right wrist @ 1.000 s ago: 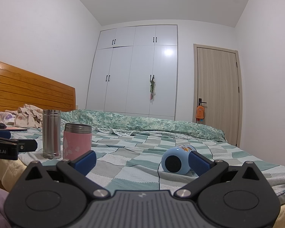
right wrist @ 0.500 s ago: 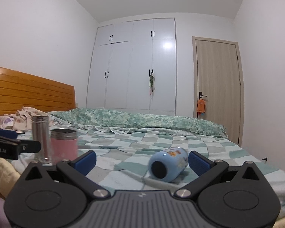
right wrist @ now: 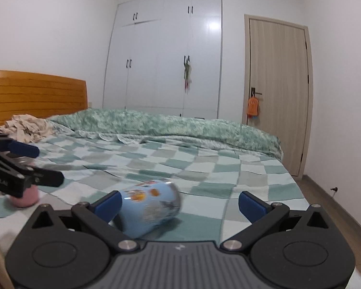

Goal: Flip cup upright
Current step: 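Move the left tool to the lying blue sticker cup and close on it, then lift the blue cup with the left tool and rotate it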

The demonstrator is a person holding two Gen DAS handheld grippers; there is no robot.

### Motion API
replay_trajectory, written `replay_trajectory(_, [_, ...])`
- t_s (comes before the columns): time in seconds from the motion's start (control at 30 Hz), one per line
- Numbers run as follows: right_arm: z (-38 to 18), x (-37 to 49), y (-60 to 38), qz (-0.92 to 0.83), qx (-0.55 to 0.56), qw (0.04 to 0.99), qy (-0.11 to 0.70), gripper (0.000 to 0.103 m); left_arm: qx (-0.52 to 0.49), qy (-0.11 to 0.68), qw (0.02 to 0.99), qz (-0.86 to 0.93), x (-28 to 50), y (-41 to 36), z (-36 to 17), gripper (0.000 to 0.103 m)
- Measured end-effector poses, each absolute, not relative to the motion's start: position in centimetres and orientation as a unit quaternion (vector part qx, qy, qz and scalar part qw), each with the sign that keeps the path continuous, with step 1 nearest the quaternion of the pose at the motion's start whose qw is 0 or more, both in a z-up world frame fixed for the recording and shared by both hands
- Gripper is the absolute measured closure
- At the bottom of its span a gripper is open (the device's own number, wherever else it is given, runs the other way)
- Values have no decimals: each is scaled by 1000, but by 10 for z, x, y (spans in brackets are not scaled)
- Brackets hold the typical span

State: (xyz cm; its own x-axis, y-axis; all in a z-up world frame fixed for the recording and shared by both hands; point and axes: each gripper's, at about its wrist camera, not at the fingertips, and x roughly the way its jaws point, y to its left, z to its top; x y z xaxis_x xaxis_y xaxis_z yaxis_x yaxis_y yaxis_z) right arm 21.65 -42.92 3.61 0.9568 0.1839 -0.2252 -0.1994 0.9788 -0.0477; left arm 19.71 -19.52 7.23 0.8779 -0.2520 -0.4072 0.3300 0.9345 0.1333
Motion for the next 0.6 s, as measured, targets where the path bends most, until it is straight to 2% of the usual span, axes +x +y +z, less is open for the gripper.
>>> replay_trajectory(0.3, [38,283,-475,96,-39,980,168,0,139,300,926,-180,289,-258,66,0])
replay_trajectory(0.6, [25,314,-489,97,-15,976,195,0,152,368,892,-214,343,-268,41,0])
